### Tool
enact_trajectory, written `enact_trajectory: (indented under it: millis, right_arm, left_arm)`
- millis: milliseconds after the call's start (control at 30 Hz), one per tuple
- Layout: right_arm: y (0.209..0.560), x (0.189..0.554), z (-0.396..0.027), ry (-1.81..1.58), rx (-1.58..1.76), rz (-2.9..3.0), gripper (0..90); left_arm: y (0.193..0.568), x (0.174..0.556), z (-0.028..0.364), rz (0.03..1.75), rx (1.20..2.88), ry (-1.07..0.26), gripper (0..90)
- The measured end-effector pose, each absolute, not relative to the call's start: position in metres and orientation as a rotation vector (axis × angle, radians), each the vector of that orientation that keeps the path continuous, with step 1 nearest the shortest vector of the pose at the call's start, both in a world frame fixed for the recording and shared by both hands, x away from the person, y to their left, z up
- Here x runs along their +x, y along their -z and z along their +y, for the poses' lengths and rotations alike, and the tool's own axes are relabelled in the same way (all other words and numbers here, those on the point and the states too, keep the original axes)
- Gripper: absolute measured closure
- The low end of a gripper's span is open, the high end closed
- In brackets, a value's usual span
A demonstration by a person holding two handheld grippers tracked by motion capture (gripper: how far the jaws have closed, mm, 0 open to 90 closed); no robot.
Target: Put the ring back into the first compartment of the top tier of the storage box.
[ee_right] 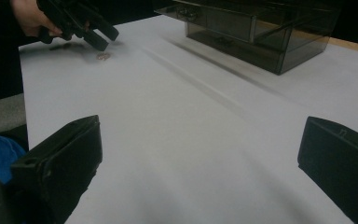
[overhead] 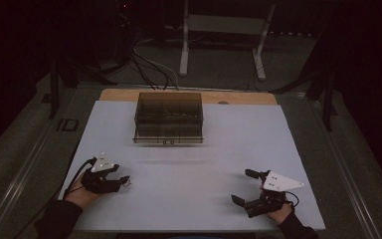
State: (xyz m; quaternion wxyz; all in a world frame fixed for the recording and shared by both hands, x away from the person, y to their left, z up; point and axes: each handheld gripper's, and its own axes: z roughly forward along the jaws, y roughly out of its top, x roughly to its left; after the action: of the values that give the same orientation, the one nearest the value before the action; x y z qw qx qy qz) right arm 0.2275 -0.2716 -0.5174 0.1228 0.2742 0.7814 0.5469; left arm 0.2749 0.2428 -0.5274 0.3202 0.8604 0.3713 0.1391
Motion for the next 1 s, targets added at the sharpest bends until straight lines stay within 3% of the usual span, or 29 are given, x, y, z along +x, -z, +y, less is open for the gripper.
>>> enact_trajectory:
  millis: [67,333,1000]
  right_arm:
    - [0.5174,0.2274,-0.2715,-1.596,0.799,2.281,0.0]
    - [0.5176,0.2275,-0.2709,-1.589,0.798,2.283,0.0]
    - [0.5176,0.2273,-0.2705,-1.589,0.794,2.287,0.0]
  left_arm:
    - [0.5281,0.2751,0.2431,0.963,2.271,-0.339,51.9]
    - [0.5302,0.2743,0.2395,0.927,2.306,-0.343,67.4]
    - [0.5309,0.2797,0.2391,0.958,2.305,-0.263,88.6]
